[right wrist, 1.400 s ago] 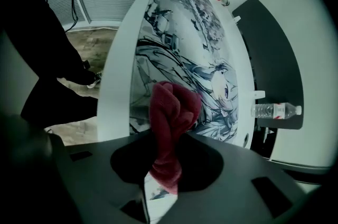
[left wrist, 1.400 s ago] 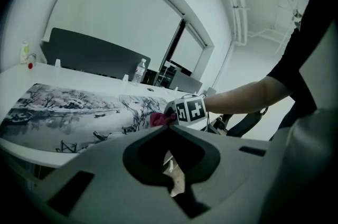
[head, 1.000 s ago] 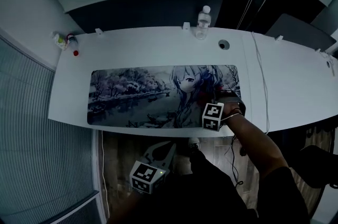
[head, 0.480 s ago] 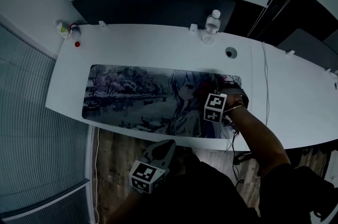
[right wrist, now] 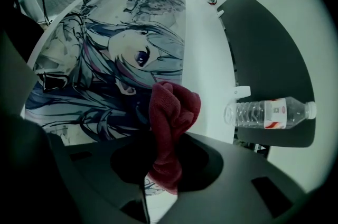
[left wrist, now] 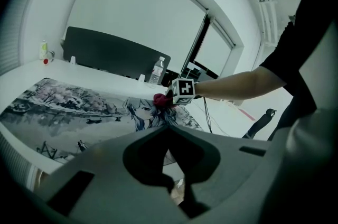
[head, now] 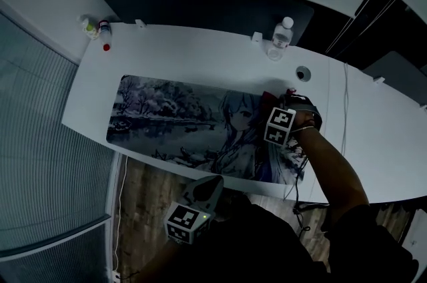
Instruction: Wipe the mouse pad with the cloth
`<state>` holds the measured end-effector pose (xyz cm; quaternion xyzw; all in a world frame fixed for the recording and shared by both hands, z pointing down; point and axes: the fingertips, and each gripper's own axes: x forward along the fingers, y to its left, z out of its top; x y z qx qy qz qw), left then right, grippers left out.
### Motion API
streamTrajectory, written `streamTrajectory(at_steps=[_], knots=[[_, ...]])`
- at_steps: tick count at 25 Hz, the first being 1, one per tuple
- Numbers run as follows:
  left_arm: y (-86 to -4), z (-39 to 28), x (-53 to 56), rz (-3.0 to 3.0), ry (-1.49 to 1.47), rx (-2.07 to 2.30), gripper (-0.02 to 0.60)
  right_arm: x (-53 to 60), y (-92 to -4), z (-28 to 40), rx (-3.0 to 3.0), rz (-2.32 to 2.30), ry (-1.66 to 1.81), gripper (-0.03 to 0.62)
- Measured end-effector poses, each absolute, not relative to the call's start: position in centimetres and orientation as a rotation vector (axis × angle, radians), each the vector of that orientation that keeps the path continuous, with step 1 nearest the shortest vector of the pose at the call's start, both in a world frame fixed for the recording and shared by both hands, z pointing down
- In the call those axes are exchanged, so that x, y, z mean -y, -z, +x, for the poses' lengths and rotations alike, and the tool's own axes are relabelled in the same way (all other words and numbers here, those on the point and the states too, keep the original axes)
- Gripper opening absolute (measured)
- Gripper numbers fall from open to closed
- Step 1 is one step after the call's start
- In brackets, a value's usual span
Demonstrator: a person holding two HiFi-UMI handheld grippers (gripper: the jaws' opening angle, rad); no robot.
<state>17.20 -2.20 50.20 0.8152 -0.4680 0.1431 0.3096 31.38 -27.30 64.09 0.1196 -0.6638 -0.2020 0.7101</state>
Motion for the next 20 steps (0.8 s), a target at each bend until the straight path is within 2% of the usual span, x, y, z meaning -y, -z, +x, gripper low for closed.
streamTrajectory(at_steps=[20], knots=[[-49.5,16.8,1.1,2.171,-0.394,1.233,0.005,26.0,-62.4,31.4,1.629,0.475,0.404,0.114]])
